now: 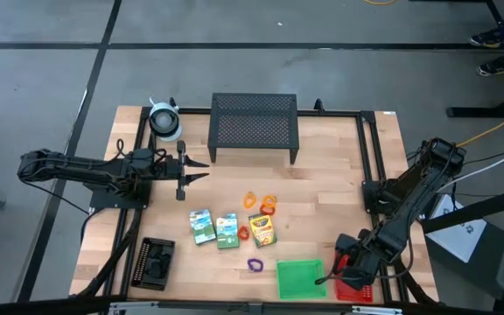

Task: Pick & Place Office Desk Supplies
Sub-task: Put the purple spring keychain into the red bin, then put the yellow spring keychain into the red bin

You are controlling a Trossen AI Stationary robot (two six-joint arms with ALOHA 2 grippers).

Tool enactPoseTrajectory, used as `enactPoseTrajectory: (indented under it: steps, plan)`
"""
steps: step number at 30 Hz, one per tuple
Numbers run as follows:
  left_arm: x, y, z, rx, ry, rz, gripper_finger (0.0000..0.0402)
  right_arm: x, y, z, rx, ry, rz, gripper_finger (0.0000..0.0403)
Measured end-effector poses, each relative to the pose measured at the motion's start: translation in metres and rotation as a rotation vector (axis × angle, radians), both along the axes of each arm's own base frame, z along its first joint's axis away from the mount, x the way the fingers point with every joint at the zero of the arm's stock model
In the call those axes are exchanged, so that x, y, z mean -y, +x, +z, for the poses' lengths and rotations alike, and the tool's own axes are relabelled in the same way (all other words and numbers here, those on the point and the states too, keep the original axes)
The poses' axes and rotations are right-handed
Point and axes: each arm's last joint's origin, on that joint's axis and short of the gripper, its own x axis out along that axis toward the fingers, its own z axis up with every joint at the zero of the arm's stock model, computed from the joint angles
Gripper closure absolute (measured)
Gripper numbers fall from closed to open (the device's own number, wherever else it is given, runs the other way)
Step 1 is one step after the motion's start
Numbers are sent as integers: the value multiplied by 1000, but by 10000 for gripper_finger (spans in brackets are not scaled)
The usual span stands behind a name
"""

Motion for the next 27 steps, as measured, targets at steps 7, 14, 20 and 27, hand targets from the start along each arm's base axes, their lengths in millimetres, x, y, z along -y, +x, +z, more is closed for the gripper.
enactPoseTrajectory:
  steps: [7,14,20,27]
  plan:
    - [0,0,0,0,1,0,300,1,0,0,-5,-6,-7,225]
    - [0,0,0,0,0,0,300,2,3,12,124,-25,8,188]
    - [0,0,0,0,-5,-1,300,11,12,48,479,-128,10,199]
    - [0,0,0,0,-6,-1,300,43,36,74,840,-481,-114,219]
